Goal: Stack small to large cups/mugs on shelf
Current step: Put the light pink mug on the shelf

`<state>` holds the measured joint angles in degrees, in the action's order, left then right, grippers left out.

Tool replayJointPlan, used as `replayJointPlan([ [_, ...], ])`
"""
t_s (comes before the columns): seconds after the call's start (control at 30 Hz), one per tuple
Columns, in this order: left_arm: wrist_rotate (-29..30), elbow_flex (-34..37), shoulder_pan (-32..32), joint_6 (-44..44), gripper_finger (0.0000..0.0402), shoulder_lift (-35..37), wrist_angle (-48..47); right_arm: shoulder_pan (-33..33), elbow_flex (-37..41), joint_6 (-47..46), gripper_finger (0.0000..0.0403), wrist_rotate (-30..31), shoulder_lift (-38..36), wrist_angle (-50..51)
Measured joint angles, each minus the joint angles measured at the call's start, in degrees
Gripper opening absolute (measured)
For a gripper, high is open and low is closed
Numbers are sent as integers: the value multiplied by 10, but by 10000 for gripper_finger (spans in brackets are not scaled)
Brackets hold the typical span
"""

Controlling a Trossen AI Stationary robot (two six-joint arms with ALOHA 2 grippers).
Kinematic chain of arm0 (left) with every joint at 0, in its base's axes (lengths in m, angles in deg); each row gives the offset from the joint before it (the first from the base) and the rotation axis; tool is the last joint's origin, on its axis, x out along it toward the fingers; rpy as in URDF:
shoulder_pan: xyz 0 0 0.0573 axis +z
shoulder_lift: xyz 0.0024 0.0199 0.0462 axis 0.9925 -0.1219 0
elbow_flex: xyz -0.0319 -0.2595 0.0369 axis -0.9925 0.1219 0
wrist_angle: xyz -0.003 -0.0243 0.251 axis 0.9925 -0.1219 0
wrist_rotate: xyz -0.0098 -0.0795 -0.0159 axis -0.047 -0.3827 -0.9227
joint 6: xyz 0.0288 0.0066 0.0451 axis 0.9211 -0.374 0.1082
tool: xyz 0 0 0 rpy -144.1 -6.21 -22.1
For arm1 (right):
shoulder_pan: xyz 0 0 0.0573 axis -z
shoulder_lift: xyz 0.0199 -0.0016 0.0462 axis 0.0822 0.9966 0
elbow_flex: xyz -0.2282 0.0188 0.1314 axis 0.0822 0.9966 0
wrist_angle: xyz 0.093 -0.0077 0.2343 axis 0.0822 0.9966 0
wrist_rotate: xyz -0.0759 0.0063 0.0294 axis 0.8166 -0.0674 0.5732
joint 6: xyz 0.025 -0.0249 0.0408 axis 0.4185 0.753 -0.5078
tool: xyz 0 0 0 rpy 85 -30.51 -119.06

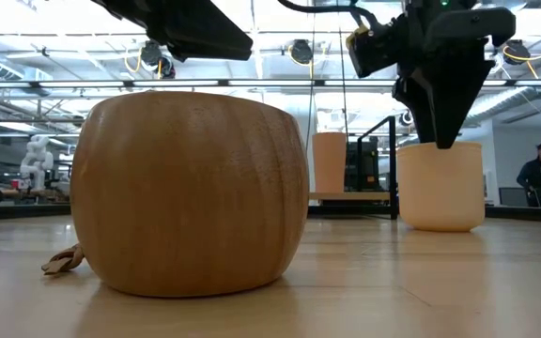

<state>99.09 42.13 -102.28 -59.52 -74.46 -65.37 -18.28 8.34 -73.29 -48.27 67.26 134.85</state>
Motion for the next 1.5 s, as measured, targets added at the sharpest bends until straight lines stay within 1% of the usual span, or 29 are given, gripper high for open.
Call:
replayJointPlan([
  [0.17, 0, 0, 0, 0, 154, 0, 0, 0, 9, 1, 176, 0, 0, -3],
  [0.47, 0, 0, 0, 0, 154, 0, 5, 1, 43, 1, 80, 0, 0, -35],
  [0.63, 0, 0, 0, 0, 154, 0, 5, 1, 47, 1, 23, 0, 0, -35],
  [0.7, 0, 0, 0, 0, 154, 0, 5, 1, 47, 5, 8, -1, 0, -36],
  [0.9, 1, 0, 0, 0, 154, 0, 5, 1, 47, 7, 9, -1, 0, -34],
  [1.07, 1, 0, 0, 1, 154, 0, 5, 1, 47, 10, 4, -2, -14, -34],
  [1.3, 1, 0, 0, 5, 154, 0, 5, 0, 47, 7, 4, -3, -69, -41],
  [1.5, 2, 0, 0, 5, 154, 0, 11, 0, 47, 16, 4, -2, -129, -82],
])
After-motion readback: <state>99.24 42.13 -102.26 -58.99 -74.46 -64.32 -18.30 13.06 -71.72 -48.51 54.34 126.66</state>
